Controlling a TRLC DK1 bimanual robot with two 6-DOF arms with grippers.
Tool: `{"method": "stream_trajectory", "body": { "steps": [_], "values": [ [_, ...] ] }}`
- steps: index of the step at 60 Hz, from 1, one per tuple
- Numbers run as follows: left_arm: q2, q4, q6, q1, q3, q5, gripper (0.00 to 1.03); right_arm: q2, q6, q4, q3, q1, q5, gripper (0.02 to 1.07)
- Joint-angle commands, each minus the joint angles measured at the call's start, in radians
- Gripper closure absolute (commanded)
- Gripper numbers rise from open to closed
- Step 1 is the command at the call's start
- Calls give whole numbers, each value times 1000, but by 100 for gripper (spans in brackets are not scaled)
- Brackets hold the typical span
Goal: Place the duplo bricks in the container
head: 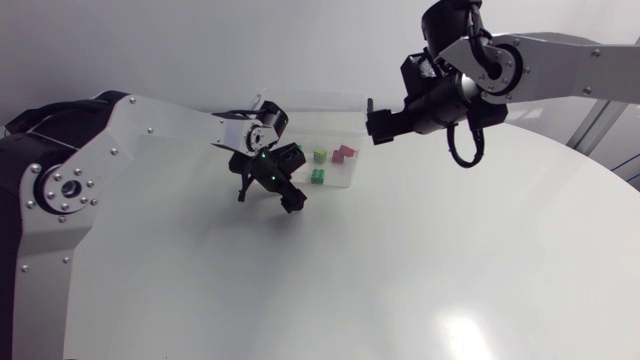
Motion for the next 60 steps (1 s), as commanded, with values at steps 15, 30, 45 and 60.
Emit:
{"method": "stream_trajectory", "body": {
  "steps": [15, 30, 45, 60],
  "values": [
    [116, 12, 156, 29, 5, 44, 57, -34, -15, 2, -24, 1, 13, 7],
    [-44, 1, 183, 35, -127, 68, 100, -54, -22, 0, -33, -6, 13, 7],
    [-380, -86, 162, 64, -193, 83, 100, -74, -22, 3, -59, -9, 12, 7],
    [-369, -86, -59, 147, 133, 225, 99, -87, -18, 0, -61, -4, 16, 7]
  ]
}}
